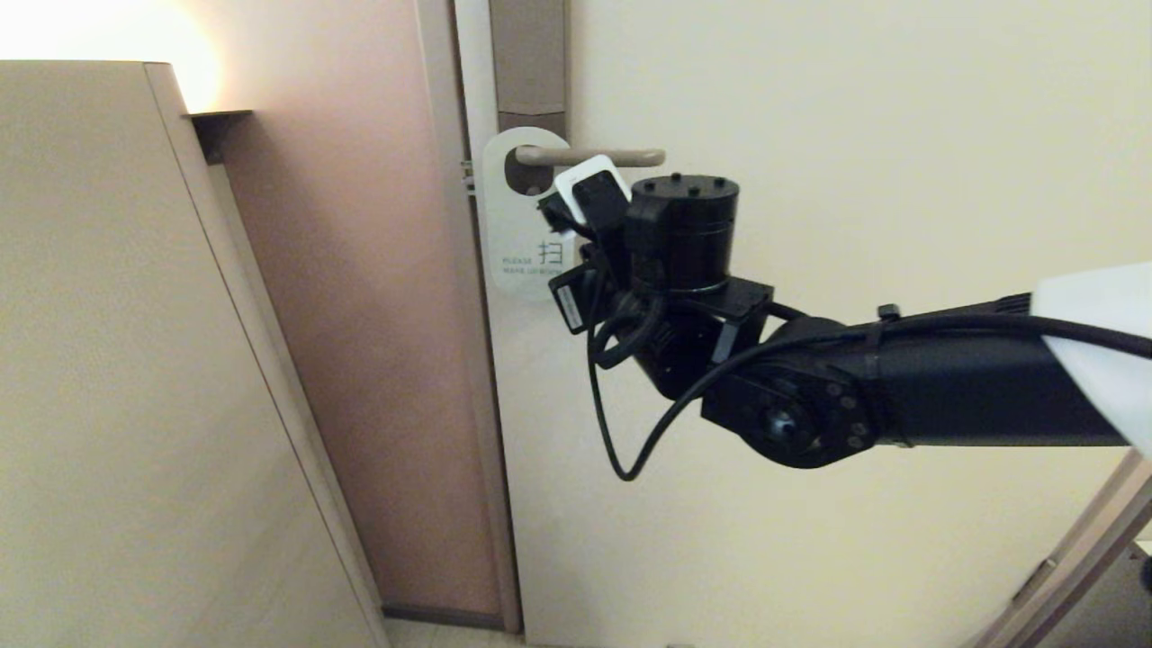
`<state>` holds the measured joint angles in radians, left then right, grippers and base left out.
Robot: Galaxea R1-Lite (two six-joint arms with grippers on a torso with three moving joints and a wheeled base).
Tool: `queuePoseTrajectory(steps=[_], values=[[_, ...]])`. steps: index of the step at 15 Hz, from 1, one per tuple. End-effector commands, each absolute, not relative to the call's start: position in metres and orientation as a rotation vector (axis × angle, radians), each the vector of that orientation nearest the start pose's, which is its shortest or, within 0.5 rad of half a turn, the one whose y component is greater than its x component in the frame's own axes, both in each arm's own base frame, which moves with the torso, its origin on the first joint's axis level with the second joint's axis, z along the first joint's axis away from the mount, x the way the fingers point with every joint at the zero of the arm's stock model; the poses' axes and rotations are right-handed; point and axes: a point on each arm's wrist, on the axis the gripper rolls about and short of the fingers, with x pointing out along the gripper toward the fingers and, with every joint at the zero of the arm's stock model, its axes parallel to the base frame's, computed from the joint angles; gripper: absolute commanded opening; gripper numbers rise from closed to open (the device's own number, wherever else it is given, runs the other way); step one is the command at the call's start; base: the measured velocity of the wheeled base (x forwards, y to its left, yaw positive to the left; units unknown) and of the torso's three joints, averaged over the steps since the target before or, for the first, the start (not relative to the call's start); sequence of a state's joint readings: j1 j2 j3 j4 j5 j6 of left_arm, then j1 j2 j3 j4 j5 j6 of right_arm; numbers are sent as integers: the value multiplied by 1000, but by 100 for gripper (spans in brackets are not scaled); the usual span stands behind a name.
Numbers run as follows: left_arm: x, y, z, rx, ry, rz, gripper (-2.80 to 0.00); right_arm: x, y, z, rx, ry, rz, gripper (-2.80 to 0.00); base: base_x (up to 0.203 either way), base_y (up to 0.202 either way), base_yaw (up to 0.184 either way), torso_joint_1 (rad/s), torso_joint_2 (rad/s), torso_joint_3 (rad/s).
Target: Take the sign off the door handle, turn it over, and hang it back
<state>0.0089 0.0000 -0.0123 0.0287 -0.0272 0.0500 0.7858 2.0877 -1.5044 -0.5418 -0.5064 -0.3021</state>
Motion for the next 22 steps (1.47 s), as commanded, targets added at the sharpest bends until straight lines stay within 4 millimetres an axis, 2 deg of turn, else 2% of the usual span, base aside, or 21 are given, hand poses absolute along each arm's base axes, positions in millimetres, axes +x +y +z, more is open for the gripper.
queuePoseTrajectory(steps=[1,5,9,12,16,20,22], values=[[-24,-1,76,50,18,-19,-280,300,257,257,-305,-30,222,-280,0,0,0,0,0,0],[-24,-1,76,50,18,-19,-280,289,182,275,-316,10,78,-280,0,0,0,0,0,0],[-24,-1,76,50,17,-19,-280,266,119,265,-336,75,-47,-280,0,0,0,0,0,0],[-24,-1,76,50,18,-19,-280,252,82,260,-339,109,-145,-280,0,0,0,0,0,0],[-24,-1,76,50,18,-19,-280,231,51,264,-334,152,-230,-280,0,0,0,0,0,0],[-24,-1,76,50,18,-19,-280,208,44,257,-167,206,-243,-280,0,0,0,0,0,0],[-24,-1,76,50,18,-18,-280,190,38,242,-135,241,-252,-280,0,0,0,0,0,0]])
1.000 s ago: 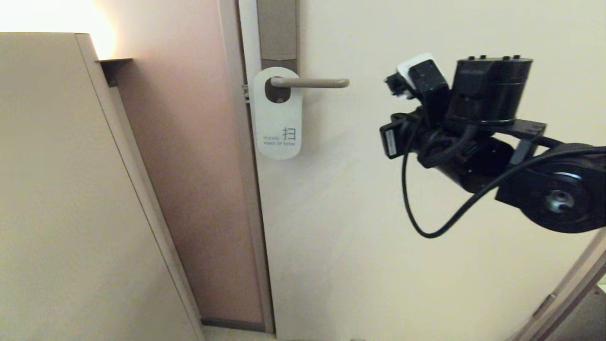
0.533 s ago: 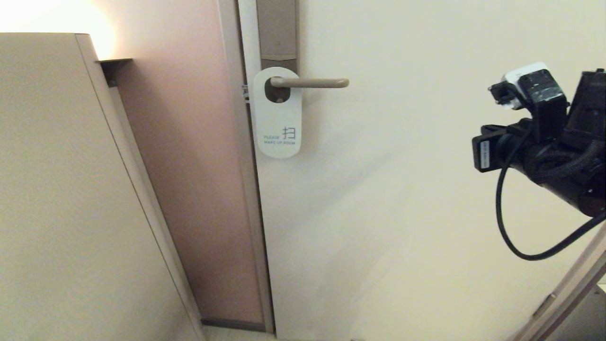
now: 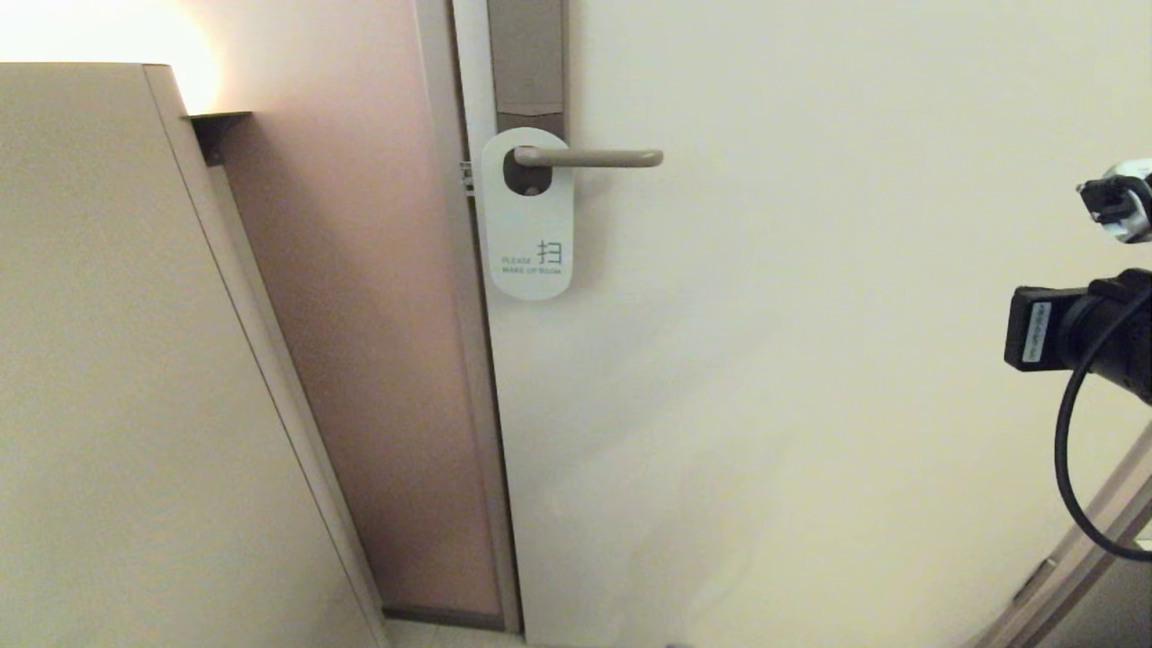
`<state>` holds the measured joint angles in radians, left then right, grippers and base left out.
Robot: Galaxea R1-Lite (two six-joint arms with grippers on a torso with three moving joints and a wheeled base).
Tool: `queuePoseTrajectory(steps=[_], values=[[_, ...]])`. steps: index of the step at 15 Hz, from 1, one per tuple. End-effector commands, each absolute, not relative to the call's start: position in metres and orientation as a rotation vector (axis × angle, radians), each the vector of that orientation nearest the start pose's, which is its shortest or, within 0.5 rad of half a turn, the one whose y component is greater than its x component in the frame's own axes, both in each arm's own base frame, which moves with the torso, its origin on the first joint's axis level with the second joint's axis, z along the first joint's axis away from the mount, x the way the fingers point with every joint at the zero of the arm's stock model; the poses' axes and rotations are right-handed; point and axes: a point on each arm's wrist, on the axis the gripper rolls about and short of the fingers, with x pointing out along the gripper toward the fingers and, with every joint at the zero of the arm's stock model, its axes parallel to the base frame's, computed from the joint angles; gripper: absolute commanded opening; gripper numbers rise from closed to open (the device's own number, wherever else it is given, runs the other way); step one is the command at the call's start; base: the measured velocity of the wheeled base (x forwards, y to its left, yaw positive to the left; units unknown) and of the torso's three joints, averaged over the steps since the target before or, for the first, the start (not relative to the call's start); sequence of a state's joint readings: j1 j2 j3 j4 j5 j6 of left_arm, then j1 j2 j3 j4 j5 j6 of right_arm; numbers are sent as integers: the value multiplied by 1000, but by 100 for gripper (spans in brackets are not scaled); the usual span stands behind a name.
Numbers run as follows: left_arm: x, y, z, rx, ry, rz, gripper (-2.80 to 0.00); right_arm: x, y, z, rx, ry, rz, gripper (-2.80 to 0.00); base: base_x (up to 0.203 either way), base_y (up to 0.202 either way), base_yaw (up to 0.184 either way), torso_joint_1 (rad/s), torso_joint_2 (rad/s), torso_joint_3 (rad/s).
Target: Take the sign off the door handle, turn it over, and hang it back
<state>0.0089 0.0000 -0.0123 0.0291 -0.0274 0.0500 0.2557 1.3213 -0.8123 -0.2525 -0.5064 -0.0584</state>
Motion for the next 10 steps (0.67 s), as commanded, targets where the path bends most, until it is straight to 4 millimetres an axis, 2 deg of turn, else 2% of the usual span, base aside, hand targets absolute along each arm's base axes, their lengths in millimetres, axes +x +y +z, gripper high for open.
queuePoseTrajectory(steps=[1,6,10], values=[[-24,-1,76,50,17,-19,-280,180,33,235,-128,255,-258,-280,0,0,0,0,0,0],[-24,-1,76,50,18,-19,-280,114,7,190,-108,295,-299,-280,0,0,0,0,0,0],[-24,-1,76,50,18,-18,-280,79,2,167,-101,271,-301,-280,0,0,0,0,0,0]])
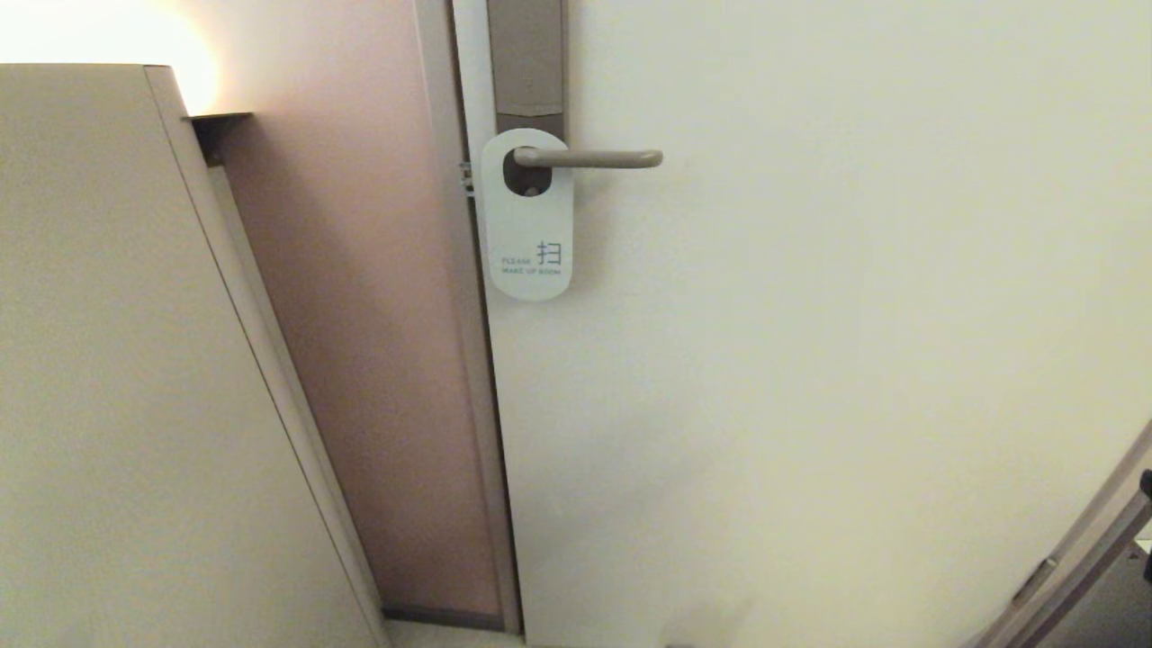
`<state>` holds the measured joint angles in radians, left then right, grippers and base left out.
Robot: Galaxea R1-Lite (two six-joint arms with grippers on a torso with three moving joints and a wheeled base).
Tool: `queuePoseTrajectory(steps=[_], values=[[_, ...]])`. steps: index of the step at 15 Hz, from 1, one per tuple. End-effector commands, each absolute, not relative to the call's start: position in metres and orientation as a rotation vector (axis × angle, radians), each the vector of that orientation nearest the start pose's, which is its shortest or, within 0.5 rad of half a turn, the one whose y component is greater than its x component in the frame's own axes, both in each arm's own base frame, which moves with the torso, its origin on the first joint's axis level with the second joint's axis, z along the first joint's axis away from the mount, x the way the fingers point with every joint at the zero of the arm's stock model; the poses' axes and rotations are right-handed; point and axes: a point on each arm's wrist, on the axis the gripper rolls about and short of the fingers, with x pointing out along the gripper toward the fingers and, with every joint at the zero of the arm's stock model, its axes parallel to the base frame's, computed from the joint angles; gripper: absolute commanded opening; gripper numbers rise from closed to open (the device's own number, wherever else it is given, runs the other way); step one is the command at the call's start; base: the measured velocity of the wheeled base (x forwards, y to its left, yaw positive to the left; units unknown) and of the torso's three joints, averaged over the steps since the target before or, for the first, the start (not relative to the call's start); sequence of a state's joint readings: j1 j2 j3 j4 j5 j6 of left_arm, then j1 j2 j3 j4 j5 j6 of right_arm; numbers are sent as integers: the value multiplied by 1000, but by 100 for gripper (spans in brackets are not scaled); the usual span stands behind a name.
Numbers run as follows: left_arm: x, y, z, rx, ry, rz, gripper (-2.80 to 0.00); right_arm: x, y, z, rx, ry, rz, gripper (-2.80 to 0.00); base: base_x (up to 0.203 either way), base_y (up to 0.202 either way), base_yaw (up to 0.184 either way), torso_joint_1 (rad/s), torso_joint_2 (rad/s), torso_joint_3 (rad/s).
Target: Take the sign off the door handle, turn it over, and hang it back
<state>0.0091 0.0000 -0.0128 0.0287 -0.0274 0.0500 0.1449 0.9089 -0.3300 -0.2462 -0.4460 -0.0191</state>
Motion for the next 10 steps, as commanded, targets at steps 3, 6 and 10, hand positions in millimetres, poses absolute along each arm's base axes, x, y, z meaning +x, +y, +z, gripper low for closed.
queuePoseTrajectory(steps=[3,6,10], values=[[-24,-1,76,50,18,-19,-280,74,0,159,-71,275,-314,-280,0,0,0,0,0,0],[-24,-1,76,50,18,-19,-280,76,1,159,-75,282,-306,-280,0,0,0,0,0,0],[-24,-1,76,50,18,-19,-280,79,3,167,-63,260,-231,-280,0,0,0,0,0,0]])
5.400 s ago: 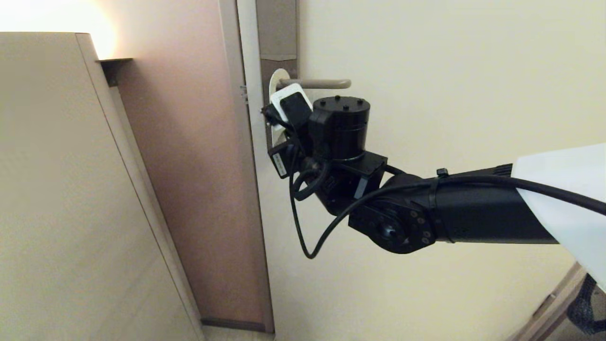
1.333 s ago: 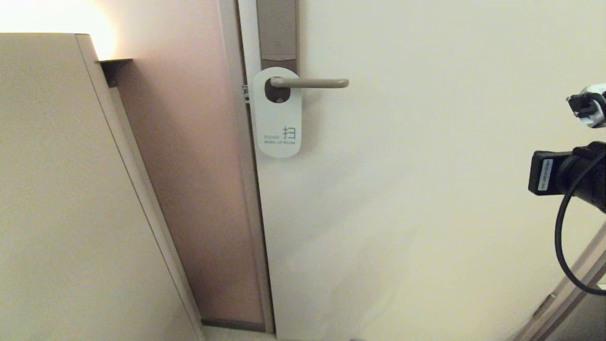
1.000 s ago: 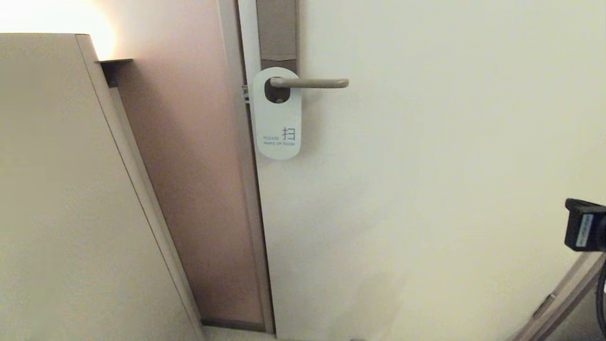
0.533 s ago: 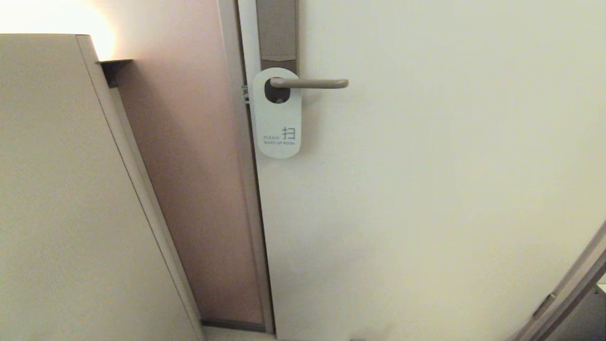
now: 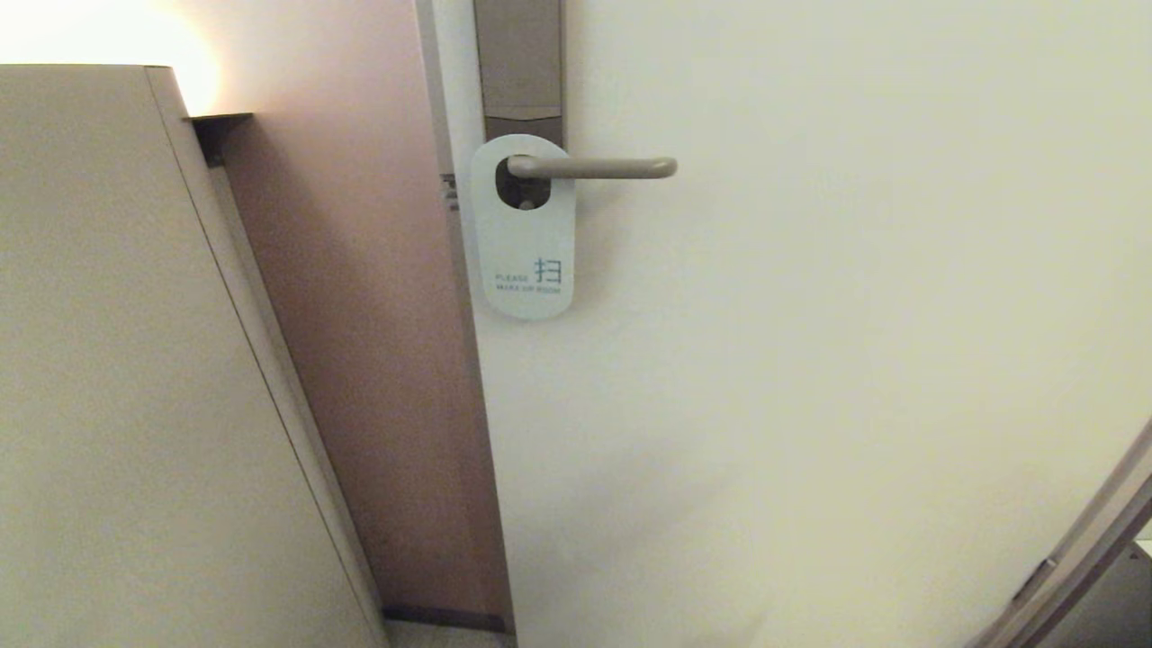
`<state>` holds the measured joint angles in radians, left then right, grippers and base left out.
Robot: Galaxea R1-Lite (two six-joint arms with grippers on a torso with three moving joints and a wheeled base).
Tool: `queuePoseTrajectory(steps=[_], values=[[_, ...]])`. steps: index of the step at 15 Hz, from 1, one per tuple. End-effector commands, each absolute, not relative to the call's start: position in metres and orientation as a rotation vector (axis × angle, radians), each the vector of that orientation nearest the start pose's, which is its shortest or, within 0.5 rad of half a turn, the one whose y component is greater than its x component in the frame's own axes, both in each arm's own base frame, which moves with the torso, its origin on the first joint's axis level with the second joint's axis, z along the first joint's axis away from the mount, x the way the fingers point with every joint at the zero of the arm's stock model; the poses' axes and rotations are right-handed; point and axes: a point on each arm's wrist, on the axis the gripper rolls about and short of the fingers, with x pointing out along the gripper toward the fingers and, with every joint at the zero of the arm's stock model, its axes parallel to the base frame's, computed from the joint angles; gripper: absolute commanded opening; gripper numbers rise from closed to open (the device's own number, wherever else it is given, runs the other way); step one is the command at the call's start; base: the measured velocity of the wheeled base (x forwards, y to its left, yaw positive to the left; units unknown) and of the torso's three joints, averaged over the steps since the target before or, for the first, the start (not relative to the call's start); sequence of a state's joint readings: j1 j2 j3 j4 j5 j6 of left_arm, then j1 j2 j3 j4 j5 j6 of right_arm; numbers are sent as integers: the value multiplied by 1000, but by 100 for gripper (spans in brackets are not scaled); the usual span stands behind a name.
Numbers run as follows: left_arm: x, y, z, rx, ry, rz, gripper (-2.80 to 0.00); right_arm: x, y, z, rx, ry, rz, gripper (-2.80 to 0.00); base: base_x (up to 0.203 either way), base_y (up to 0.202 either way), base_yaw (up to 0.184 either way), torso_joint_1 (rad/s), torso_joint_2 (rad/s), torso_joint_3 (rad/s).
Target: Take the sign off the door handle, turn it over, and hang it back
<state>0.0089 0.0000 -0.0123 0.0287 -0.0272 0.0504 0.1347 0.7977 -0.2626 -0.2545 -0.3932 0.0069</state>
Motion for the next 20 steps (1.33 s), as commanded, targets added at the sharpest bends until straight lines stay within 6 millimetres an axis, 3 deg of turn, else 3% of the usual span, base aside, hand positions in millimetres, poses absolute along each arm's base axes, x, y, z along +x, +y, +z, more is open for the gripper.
queuePoseTrajectory(steps=[1,4,8,14,20], values=[[-24,-1,76,50,18,-19,-280,80,4,172,-57,243,-188,-280,0,0,0,0,0,0],[-24,-1,76,50,18,-19,-280,81,6,177,-83,234,-99,-280,0,0,0,0,0,0],[-24,-1,76,50,18,-19,-280,76,5,164,-87,271,-109,-280,-15,0,-2,1,-1,-1],[-24,-1,76,50,18,-19,-280,76,4,159,-75,288,-127,-280,0,0,0,0,0,0],[-24,-1,76,50,18,-19,-280,46,-3,114,-57,333,-212,-280,0,0,0,0,0,0]])
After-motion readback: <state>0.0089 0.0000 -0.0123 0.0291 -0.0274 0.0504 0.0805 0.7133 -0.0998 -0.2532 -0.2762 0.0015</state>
